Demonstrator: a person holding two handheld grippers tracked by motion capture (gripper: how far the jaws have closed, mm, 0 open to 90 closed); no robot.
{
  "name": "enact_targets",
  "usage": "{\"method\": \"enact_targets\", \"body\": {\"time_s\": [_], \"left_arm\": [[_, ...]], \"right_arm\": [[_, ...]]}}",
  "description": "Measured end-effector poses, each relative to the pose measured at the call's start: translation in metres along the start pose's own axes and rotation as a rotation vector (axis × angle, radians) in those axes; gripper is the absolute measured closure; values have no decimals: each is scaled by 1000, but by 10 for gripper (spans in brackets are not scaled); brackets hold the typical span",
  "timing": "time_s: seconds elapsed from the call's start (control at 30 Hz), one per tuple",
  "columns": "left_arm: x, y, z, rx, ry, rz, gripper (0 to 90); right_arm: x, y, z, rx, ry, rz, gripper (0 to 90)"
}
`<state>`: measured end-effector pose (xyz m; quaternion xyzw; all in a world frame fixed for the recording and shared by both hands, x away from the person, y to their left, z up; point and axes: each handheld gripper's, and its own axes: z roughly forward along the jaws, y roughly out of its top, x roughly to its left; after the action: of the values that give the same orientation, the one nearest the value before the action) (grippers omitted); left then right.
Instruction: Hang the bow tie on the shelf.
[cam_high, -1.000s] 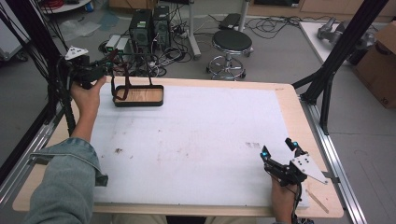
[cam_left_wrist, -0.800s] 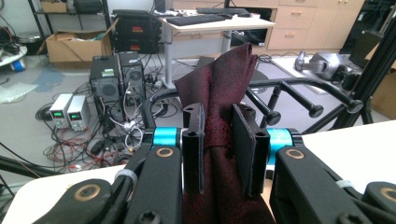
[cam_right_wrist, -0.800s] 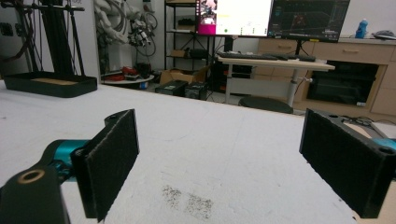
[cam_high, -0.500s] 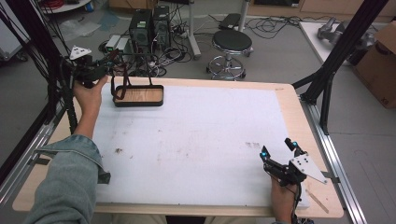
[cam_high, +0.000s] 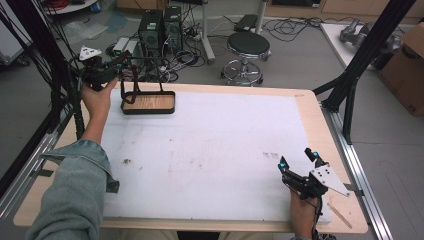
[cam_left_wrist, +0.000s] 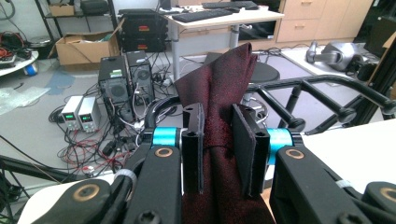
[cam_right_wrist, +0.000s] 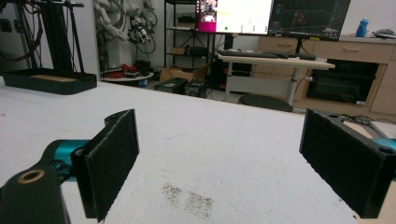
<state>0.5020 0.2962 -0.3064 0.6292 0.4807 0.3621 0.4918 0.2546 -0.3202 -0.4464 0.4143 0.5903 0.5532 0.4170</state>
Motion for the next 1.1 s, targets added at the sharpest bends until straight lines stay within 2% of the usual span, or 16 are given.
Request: {"method": "enact_targets", "body": {"time_s": [0.67, 1.1], "left_arm": [[1, 0, 1, -22, -15, 1, 709], [-4, 13, -11, -49, -36, 21, 700]], "right_arm": [[0, 0, 1, 0, -2, -12, 110], [0, 0, 1, -1, -2, -8, 110]]}}
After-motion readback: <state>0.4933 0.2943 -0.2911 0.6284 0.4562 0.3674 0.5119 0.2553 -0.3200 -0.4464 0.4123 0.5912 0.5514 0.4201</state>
